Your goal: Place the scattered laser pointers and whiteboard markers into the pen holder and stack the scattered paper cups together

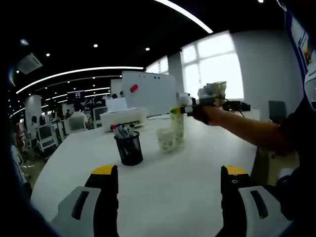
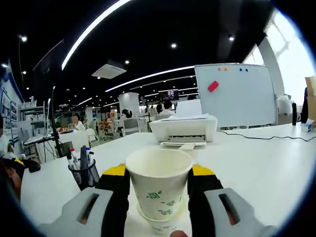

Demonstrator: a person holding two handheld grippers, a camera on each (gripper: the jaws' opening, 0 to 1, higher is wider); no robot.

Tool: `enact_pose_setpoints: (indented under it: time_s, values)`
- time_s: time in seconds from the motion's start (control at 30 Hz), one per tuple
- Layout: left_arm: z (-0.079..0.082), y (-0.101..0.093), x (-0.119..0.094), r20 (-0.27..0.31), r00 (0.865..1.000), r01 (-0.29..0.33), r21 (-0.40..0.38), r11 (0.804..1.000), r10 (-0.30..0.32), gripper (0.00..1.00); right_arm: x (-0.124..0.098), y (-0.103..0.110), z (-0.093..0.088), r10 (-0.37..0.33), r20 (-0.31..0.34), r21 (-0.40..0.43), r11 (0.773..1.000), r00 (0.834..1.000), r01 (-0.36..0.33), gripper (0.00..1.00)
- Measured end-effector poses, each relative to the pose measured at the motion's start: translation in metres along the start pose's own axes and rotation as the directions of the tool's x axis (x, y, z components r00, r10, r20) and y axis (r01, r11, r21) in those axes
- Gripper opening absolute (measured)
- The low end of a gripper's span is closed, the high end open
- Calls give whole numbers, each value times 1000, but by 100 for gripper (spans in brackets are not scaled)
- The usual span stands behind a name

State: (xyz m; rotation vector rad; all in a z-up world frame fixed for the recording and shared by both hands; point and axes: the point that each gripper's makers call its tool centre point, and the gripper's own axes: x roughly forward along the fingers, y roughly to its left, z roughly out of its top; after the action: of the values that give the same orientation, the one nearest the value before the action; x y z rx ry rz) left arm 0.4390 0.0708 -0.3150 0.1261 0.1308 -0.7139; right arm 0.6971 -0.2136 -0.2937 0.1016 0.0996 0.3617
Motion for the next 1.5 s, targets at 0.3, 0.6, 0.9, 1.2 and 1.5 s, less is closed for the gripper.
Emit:
enact_pose_setpoints:
  time_s: [0.3,0.6,0.9,1.2,1.5]
  values:
    - [2,-1,0,0,1000,4,7,1000,-4,88,6,1,-9,10,-15,-2,1000,1000,-10,42]
    - [1,-5,2,-2,1000,20,9,1000,-20,87,4,0,-15,-1,-39,-4,1000,999,1,43]
    - [3,-6,0,8,1000,26,-10,1000,-26,87,4,4,-21,4,-65,4,1000,998,-4,50]
    - [0,-4,-1,4,1000,20,-14,1000,-19,87,4,2,-23,-3,-61,-28,1000,998,2,39]
    - [-4,-4,-2,-5,1000,17,-16,1000,-17,86,7,0,-40,-16,-98,-65,998,995,10,32]
